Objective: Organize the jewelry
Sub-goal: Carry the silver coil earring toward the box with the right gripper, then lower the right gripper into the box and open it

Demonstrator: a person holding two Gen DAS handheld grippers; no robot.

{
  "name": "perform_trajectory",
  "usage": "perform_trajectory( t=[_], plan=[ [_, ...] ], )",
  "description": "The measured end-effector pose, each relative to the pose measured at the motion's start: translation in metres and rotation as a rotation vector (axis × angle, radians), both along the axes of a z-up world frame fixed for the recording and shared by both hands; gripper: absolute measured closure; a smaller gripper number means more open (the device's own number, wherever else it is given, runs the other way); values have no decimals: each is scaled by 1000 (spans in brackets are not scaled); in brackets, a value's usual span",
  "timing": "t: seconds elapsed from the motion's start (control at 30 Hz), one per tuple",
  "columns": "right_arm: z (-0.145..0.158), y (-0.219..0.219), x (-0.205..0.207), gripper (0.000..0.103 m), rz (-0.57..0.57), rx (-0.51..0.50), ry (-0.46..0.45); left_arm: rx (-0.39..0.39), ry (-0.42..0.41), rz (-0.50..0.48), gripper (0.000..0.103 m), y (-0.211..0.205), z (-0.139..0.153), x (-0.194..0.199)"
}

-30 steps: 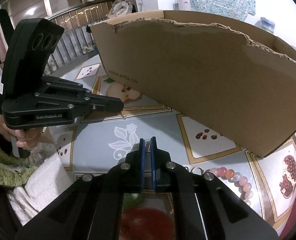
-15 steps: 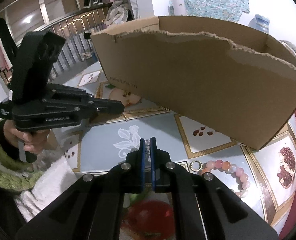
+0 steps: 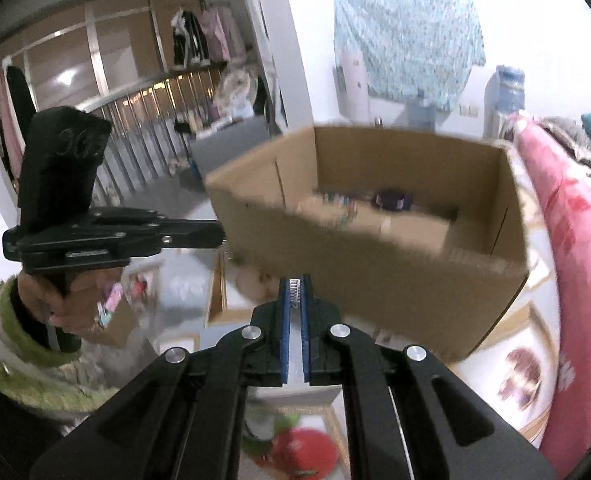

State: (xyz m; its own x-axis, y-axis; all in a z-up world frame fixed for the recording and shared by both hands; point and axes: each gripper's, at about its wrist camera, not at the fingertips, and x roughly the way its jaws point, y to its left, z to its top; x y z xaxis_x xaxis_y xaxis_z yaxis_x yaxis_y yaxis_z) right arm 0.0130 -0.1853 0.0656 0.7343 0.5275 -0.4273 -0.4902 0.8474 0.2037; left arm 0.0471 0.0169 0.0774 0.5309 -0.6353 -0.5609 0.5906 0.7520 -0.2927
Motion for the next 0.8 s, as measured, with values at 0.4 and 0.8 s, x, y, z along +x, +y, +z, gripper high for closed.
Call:
perform_trajectory(
  t=[0.4, 0.8],
  plan=[
    [42, -42, 63, 98, -33, 50, -6, 54, -4, 17, 103, -35, 35, 75],
    [28, -45, 164, 98, -79, 7, 196, 162, 225, 86, 103, -70, -22, 157]
  ],
)
